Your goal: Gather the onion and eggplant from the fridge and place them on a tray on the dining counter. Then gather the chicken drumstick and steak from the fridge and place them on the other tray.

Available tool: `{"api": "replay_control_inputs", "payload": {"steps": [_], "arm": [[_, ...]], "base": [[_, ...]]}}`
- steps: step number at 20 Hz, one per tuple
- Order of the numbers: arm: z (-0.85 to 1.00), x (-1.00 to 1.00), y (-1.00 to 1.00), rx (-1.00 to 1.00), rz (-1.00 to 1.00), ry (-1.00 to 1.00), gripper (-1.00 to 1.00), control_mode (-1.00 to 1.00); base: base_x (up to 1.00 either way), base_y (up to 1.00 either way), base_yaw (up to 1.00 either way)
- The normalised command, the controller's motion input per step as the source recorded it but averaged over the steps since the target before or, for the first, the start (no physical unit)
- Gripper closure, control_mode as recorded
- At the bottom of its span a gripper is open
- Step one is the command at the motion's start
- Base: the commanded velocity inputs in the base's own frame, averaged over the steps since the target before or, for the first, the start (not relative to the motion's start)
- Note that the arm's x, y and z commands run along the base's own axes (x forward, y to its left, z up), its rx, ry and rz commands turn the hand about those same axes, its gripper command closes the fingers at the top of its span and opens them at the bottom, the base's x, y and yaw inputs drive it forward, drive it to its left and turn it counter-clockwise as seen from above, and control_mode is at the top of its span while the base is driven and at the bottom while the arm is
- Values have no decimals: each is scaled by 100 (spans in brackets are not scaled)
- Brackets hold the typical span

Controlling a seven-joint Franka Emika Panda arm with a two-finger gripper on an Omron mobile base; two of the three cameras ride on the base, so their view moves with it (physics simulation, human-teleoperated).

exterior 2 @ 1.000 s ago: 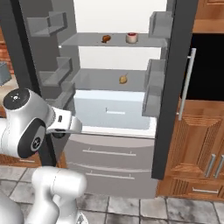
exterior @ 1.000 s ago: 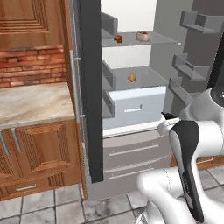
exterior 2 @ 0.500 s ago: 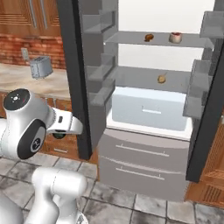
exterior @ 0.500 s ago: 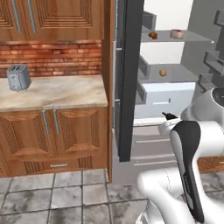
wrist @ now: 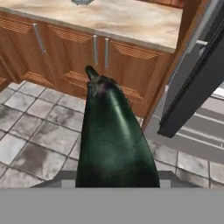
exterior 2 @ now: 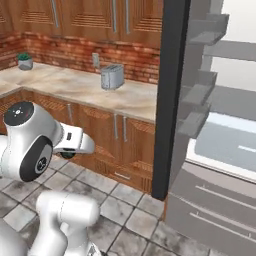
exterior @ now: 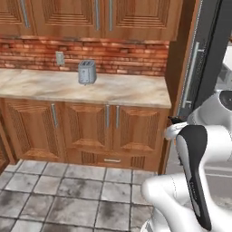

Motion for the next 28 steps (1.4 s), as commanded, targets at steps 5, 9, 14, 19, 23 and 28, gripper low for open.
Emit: {"api": "replay_control_inputs", "payload": {"steps": [5,9,14,19,23,28], "arm": [[0,0,0,0,0,0,100,100],[0,0,0,0,0,0,100,100],[0,0,0,0,0,0,100,100],[0,0,0,0,0,0,100,100],[0,0,0,0,0,0,100,100],[0,0,0,0,0,0,100,100]], "base": [[-4,74,50],[-3,63,53],[-5,64,53],[-12,64,52],[-3,48,53],[-1,41,54]]}}
